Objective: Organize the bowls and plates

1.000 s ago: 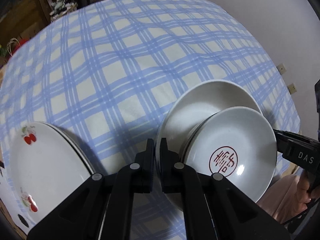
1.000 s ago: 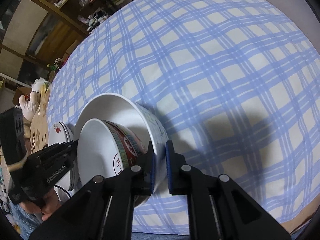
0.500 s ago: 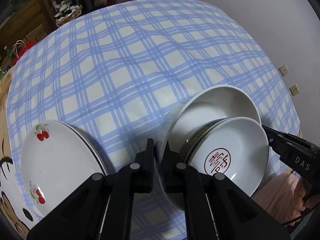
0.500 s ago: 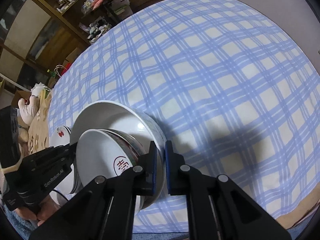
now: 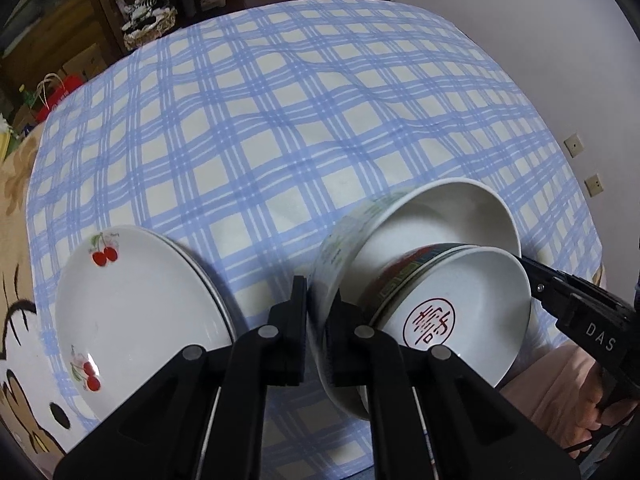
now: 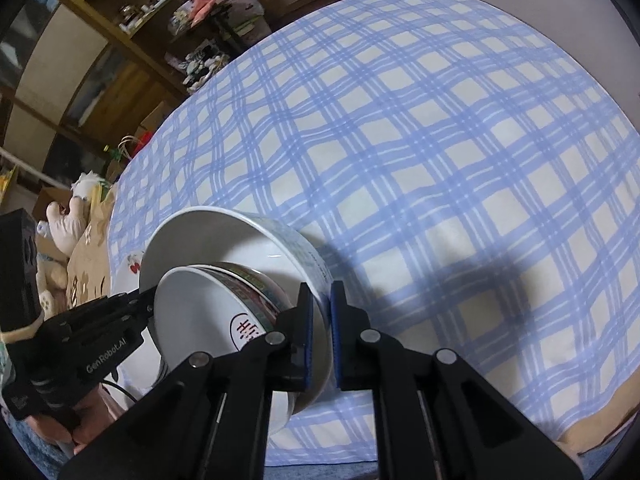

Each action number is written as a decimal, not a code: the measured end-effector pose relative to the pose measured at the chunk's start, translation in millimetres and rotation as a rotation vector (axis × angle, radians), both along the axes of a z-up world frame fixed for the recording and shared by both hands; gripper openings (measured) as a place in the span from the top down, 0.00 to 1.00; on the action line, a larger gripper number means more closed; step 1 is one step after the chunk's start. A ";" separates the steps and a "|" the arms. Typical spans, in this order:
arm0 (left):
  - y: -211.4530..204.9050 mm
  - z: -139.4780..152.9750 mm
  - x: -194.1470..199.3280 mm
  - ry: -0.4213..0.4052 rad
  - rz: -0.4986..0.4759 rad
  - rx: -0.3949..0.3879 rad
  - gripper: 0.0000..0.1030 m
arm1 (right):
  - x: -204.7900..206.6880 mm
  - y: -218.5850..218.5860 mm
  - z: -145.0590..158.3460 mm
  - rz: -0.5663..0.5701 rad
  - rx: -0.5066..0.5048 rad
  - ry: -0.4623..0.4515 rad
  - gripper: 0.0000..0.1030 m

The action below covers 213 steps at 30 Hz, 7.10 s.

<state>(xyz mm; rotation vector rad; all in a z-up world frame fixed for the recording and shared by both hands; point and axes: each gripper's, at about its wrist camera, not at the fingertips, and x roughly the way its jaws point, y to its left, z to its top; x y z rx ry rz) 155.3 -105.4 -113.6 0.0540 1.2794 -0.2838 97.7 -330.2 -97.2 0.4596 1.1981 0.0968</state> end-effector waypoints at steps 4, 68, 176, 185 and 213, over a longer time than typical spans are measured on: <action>1.8 3.0 -1.3 0.003 0.002 -0.002 0.92 | -2.0 2.2 5.4 0.012 0.000 -0.016 0.89; 214.4 -2.2 -22.7 -0.011 0.367 0.019 0.90 | 32.8 215.9 14.8 0.371 -0.045 -0.065 0.92; 135.5 108.6 -175.7 -0.713 0.219 0.085 0.03 | -152.1 97.1 125.8 0.019 -0.474 -0.797 0.00; 135.4 108.4 -176.4 -0.710 0.222 0.088 0.03 | -152.8 99.1 127.4 0.014 -0.469 -0.792 0.00; 133.1 107.8 -176.5 -0.702 0.230 0.101 0.03 | -153.4 95.1 126.2 -0.001 -0.475 -0.788 0.00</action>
